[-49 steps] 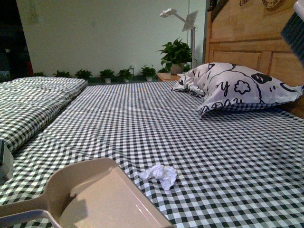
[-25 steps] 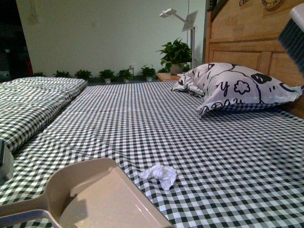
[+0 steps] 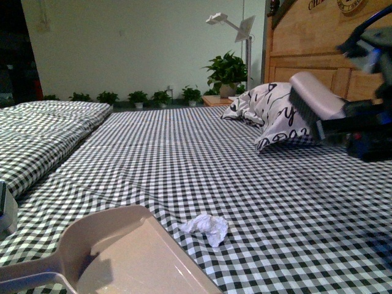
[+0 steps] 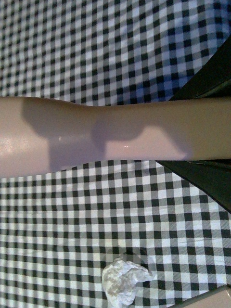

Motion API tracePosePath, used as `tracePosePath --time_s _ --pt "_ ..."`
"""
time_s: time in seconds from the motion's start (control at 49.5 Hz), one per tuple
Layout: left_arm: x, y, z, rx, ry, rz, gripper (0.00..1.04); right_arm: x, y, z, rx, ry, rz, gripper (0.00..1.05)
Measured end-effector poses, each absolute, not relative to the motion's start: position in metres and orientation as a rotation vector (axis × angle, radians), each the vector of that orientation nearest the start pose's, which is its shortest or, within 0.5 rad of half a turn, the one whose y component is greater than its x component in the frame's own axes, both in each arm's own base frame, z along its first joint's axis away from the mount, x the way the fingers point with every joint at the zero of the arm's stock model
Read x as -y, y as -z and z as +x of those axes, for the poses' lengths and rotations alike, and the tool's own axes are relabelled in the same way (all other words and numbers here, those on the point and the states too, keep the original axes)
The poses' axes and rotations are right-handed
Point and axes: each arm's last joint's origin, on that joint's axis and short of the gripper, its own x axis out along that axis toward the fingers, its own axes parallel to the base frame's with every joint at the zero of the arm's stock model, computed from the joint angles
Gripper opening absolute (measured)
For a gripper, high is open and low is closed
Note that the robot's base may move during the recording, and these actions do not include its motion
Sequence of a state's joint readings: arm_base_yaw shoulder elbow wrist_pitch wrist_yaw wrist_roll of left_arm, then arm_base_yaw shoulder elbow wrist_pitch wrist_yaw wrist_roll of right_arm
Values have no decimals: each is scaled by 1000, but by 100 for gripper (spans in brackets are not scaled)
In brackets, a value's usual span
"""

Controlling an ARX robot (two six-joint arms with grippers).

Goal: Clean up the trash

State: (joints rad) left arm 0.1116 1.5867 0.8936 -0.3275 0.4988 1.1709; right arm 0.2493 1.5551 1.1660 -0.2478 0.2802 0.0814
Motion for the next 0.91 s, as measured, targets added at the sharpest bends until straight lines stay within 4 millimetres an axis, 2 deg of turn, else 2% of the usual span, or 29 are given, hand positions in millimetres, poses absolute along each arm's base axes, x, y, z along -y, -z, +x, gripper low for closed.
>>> tracePosePath --time_s 0.101,0.202,0.546,0.91 --pt "-20 -178 299 -635 854 754 27 -88 -256 364 -702 28 -143 19" --pt "-20 -178 299 -635 854 755 27 -93 -241 377 -756 24 -183 19" --pt "-20 -178 299 -634 855 757 27 -96 -199 391 -879 31 -285 19" --pt "-20 -178 299 -634 855 757 27 -110 -175 405 -898 31 -337 19"
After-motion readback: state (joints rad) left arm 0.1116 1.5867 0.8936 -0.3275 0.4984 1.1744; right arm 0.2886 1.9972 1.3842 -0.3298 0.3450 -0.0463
